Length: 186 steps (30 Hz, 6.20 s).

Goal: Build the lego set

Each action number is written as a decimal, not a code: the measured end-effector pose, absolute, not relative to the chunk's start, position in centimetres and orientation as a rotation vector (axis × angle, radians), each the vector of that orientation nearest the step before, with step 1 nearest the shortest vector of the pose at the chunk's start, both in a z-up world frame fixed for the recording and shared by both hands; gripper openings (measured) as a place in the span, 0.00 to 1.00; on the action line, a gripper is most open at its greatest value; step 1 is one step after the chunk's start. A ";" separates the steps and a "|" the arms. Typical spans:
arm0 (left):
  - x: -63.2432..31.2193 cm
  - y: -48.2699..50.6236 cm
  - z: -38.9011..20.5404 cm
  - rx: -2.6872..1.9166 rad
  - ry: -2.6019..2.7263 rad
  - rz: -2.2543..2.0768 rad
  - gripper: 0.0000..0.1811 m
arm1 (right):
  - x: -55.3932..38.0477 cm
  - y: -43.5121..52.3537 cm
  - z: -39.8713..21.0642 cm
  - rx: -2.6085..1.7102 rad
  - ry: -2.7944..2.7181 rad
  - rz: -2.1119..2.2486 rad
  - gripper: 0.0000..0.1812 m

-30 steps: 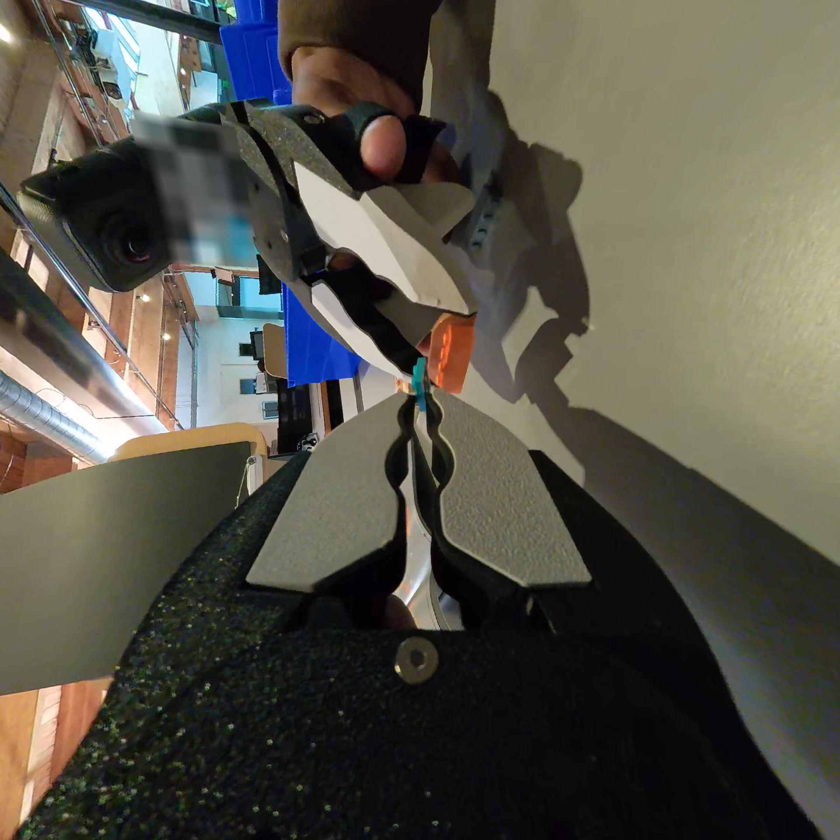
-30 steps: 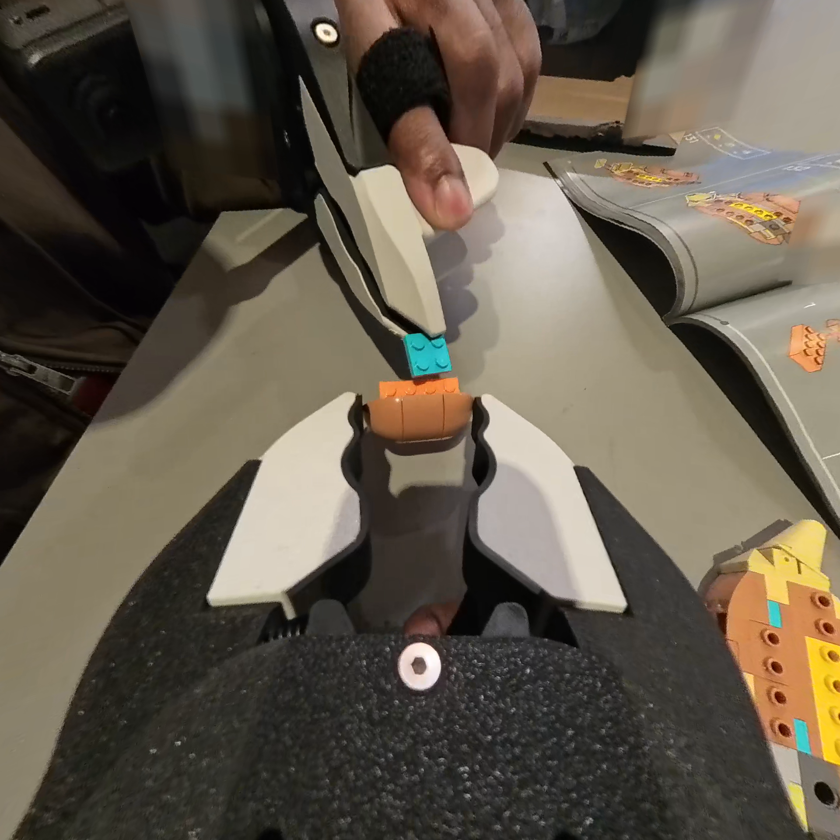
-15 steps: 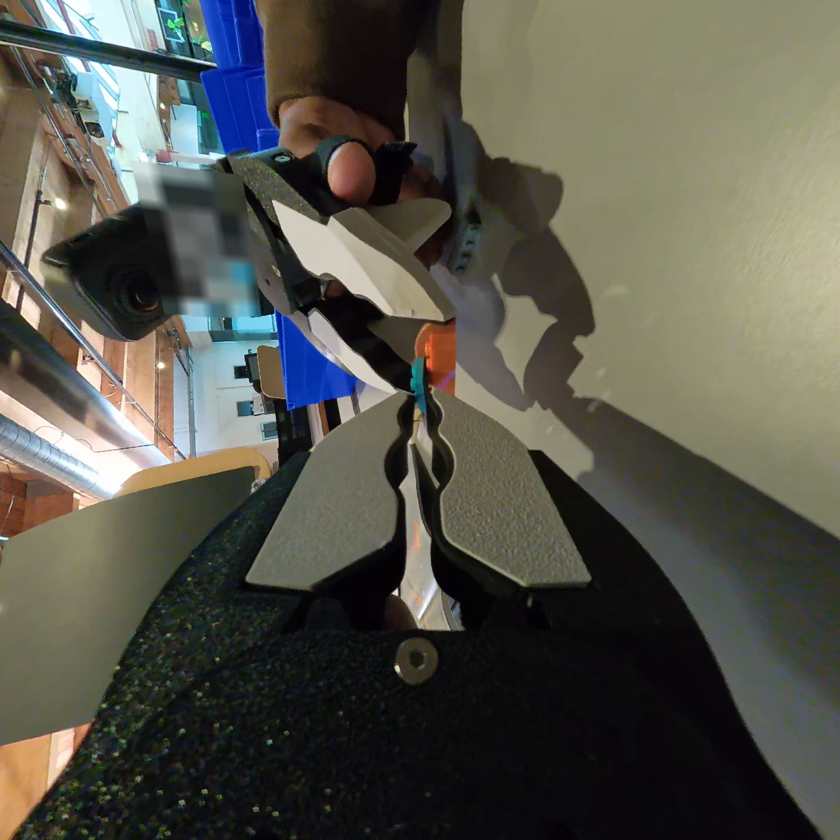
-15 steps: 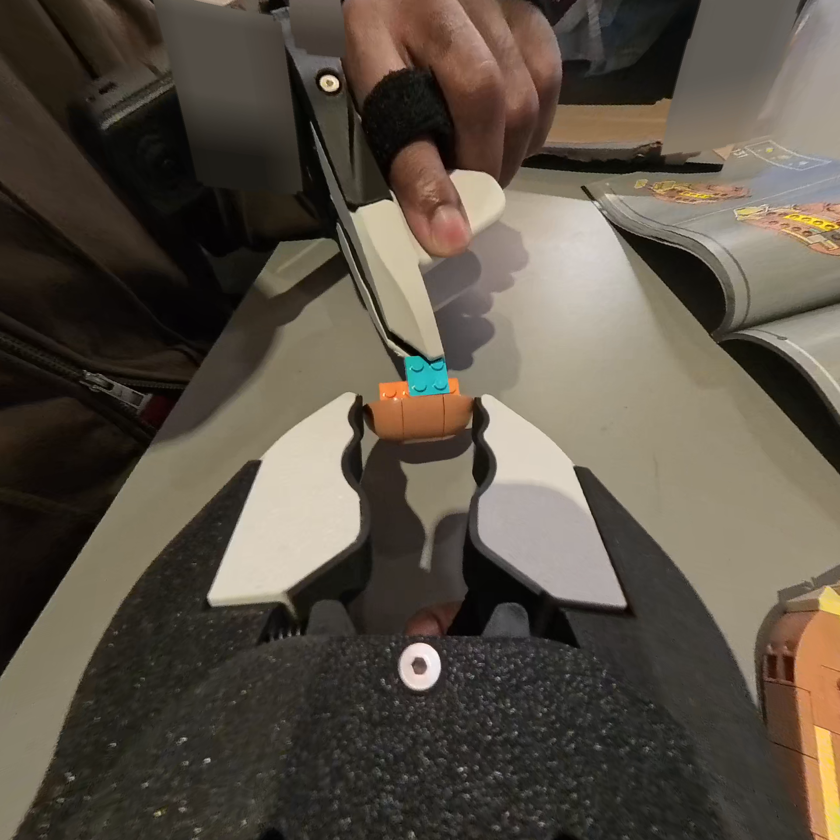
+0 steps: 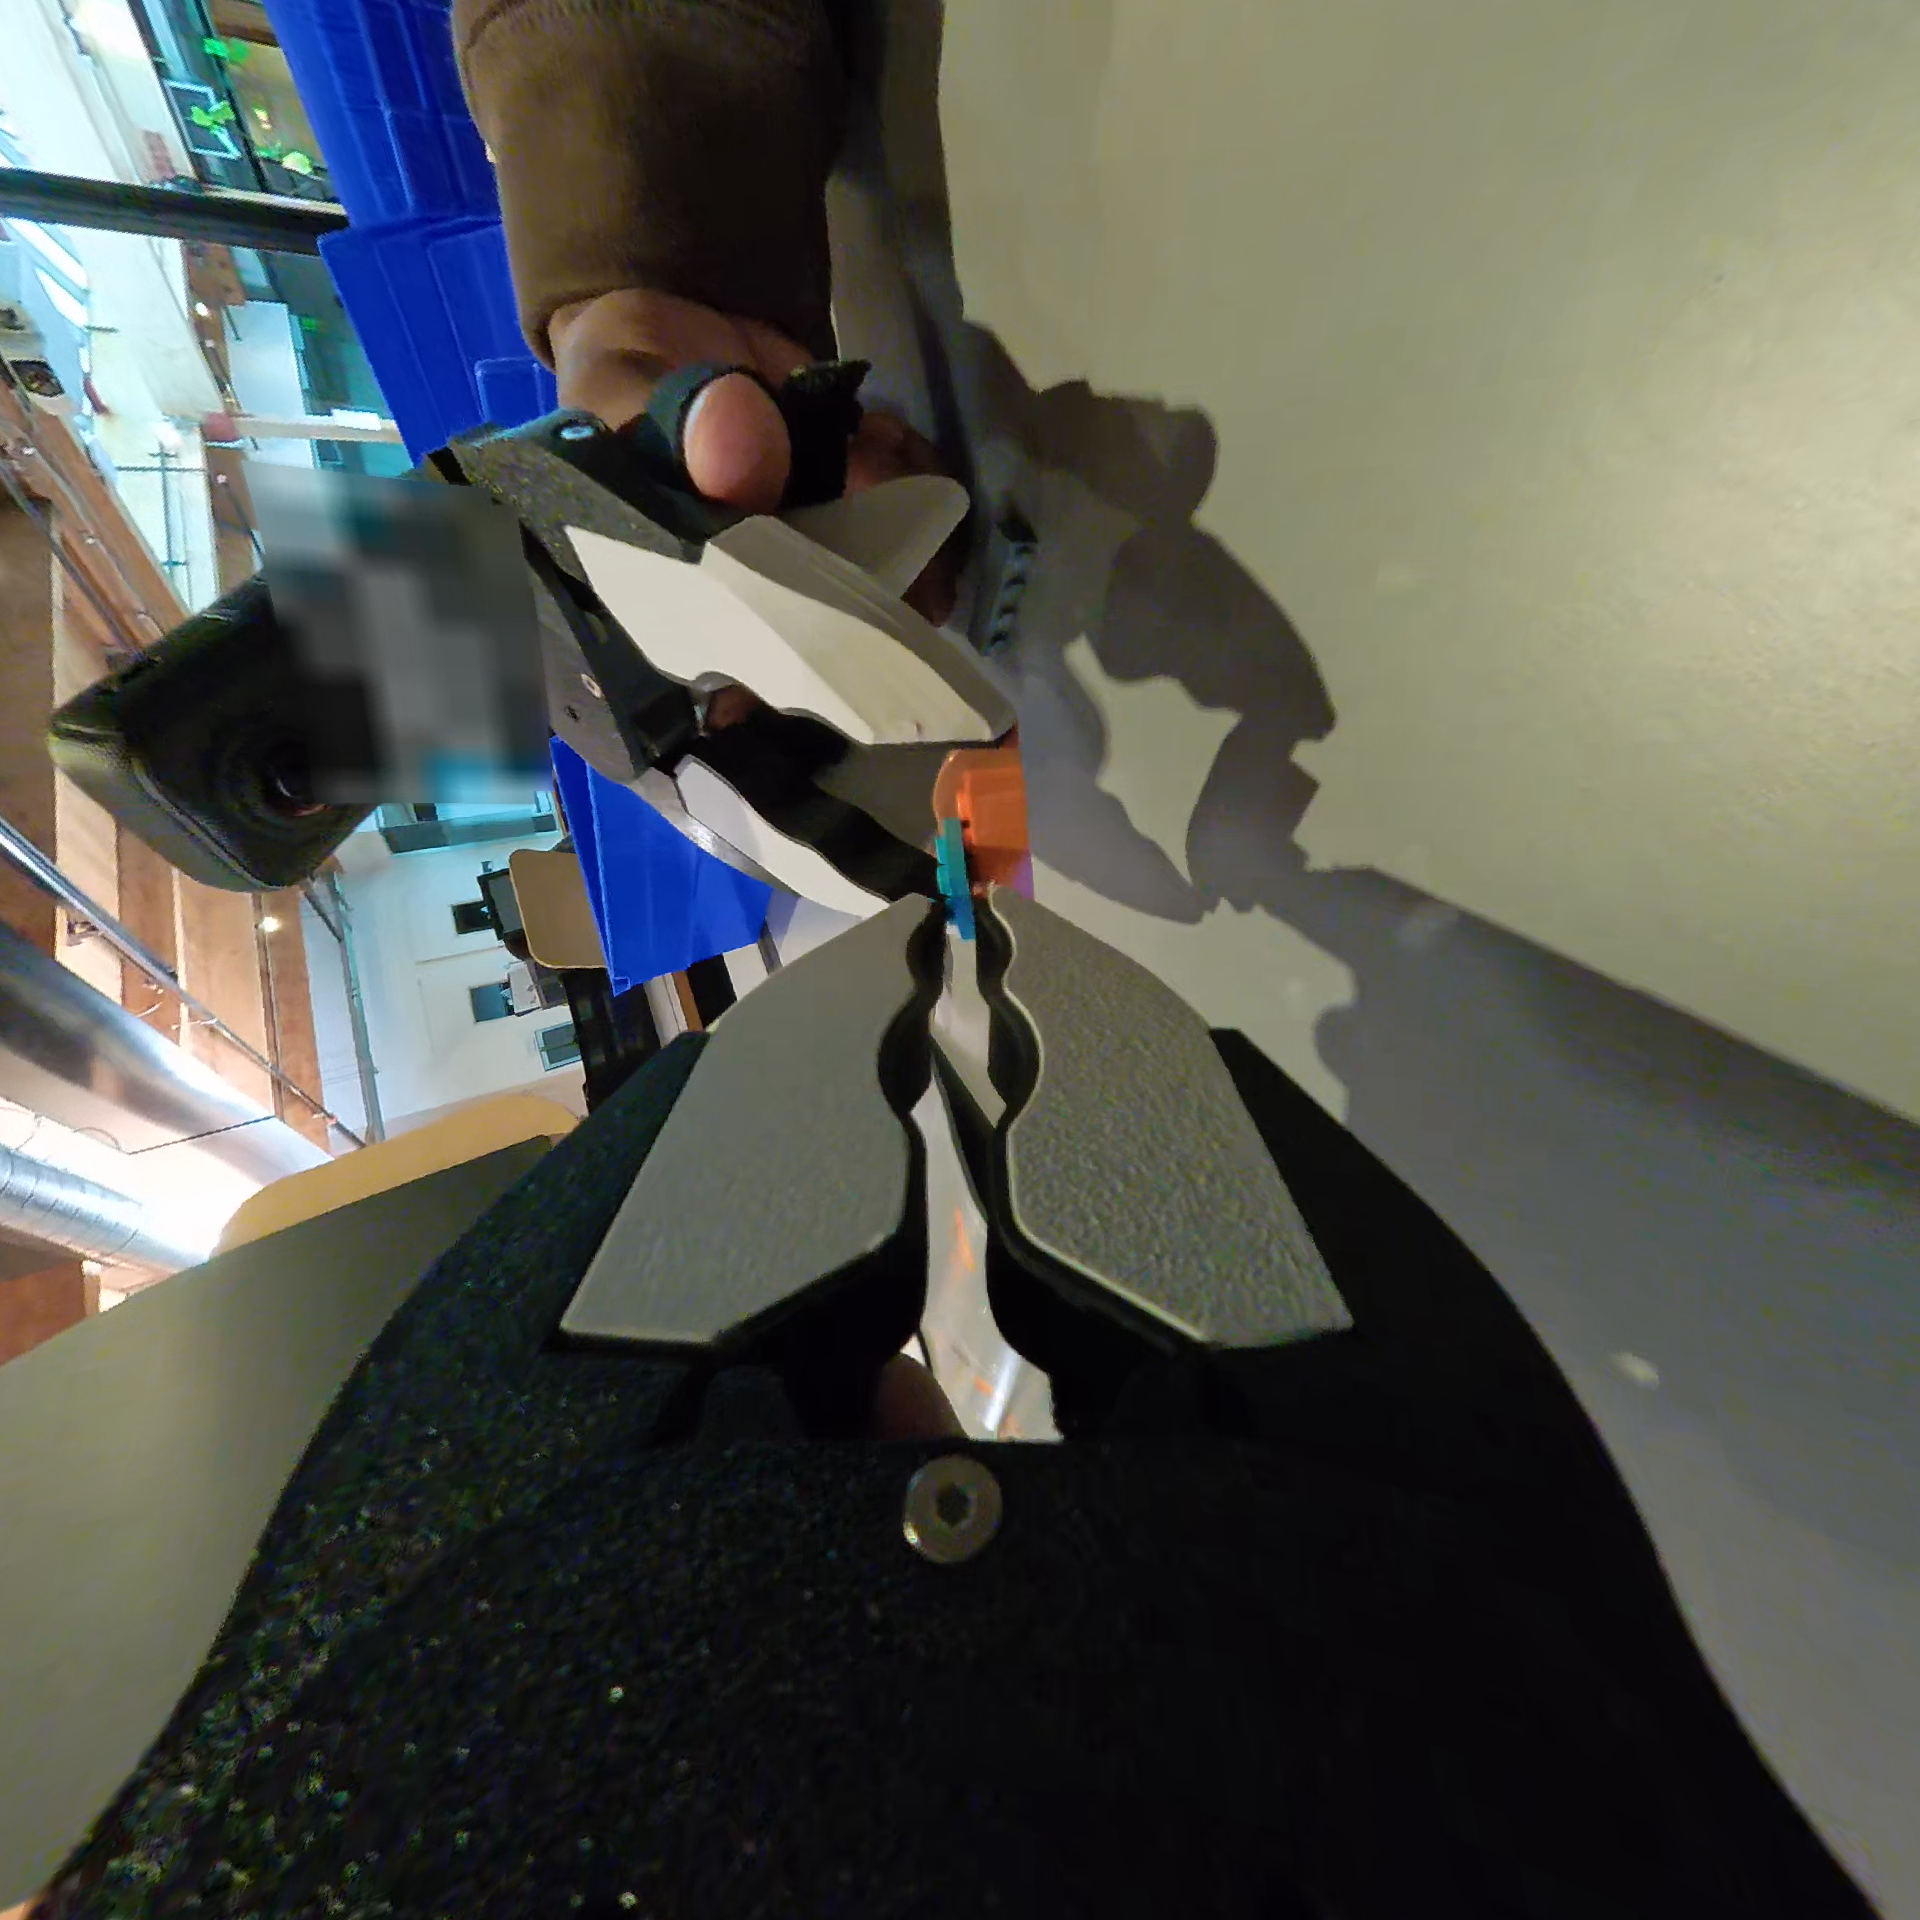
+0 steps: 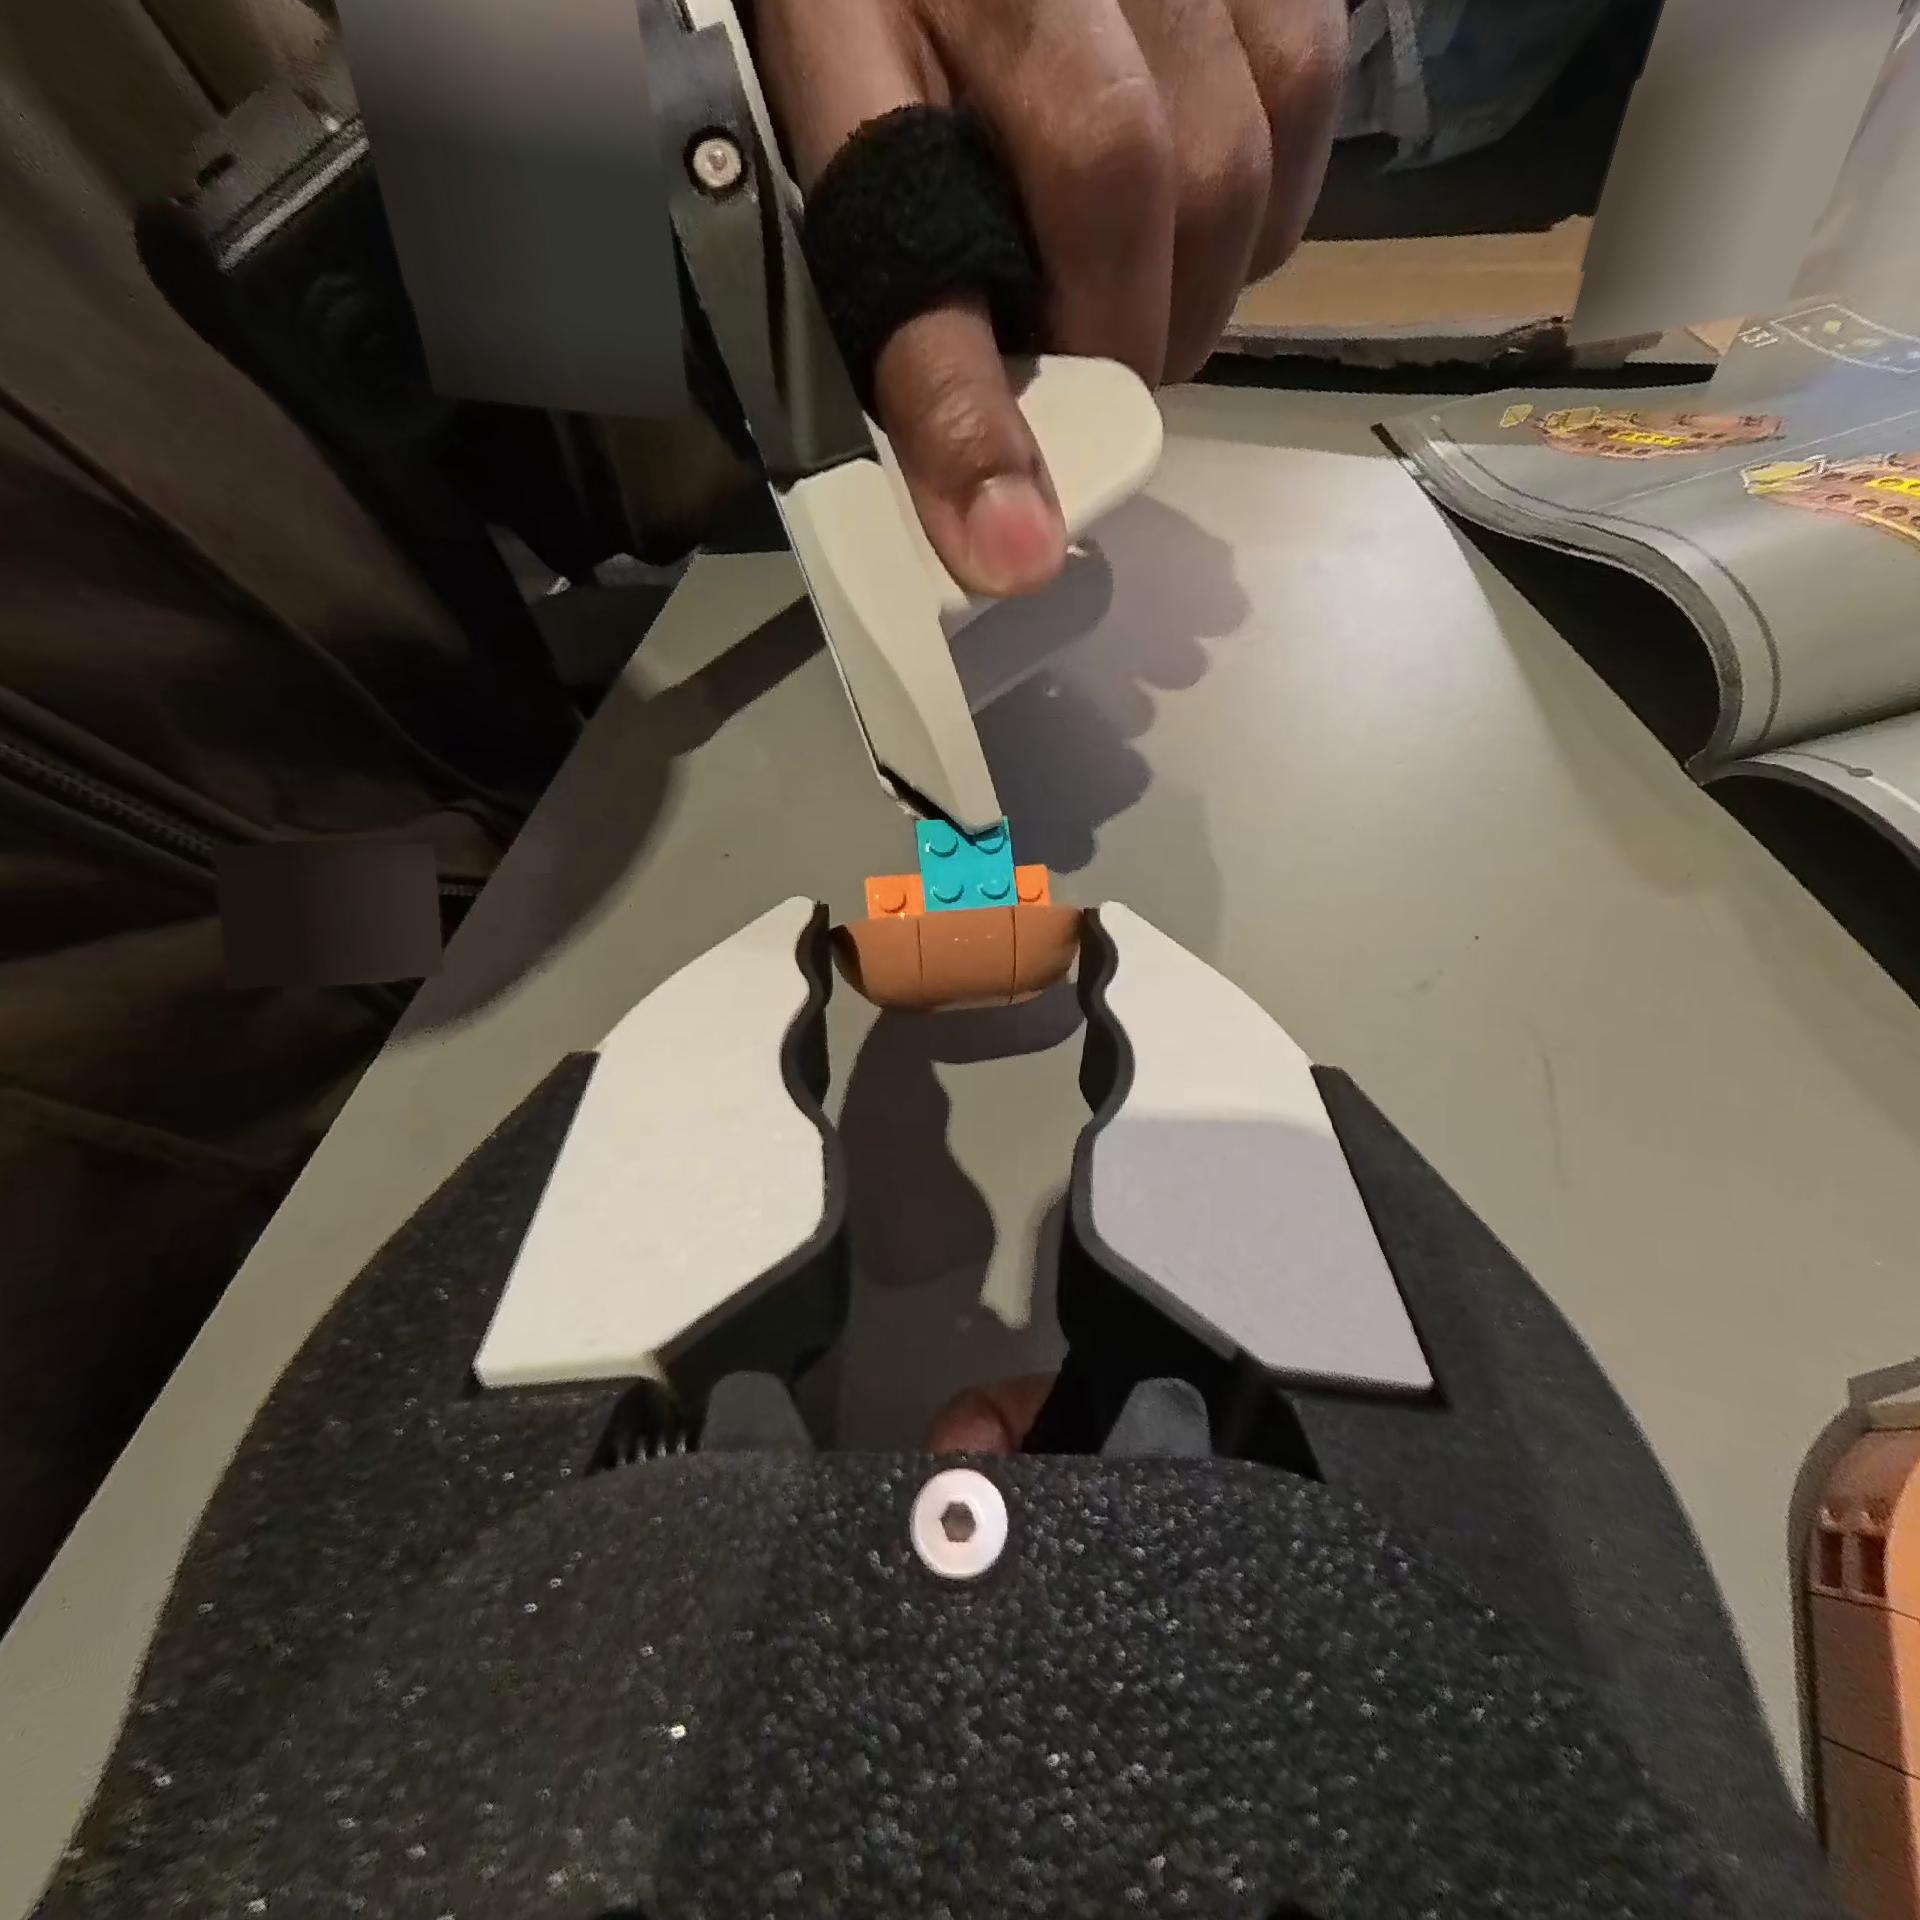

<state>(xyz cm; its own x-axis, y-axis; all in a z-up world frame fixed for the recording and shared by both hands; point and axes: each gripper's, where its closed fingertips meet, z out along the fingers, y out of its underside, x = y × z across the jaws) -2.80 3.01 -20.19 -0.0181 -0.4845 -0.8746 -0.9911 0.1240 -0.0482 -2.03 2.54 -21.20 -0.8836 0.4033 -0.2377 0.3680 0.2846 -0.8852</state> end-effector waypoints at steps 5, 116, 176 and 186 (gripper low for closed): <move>-2.7 2.9 -20.2 -1.475 1.646 0.810 0.03 | -2.0 2.5 -21.2 -0.747 -2.496 1.714 0.25; -3.5 4.0 -18.7 -1.719 0.451 -0.186 0.29 | -3.9 6.9 -21.5 -0.657 -2.330 1.180 0.22; -3.2 3.0 -19.3 -1.754 0.509 -0.236 0.29 | -2.3 3.4 -19.0 -0.496 -2.687 0.957 0.10; -2.4 3.0 -20.3 -1.798 0.588 -0.195 0.29 | -1.8 3.1 -19.8 -0.456 -2.889 0.757 0.10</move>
<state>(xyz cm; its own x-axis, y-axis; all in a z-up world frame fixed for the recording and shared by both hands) -2.37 3.00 -20.34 0.8594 -0.4842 -0.1639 -0.2901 -0.1978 -0.9363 -1.81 3.08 -19.84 -0.9474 0.3177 0.0395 0.2575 0.8294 -0.4958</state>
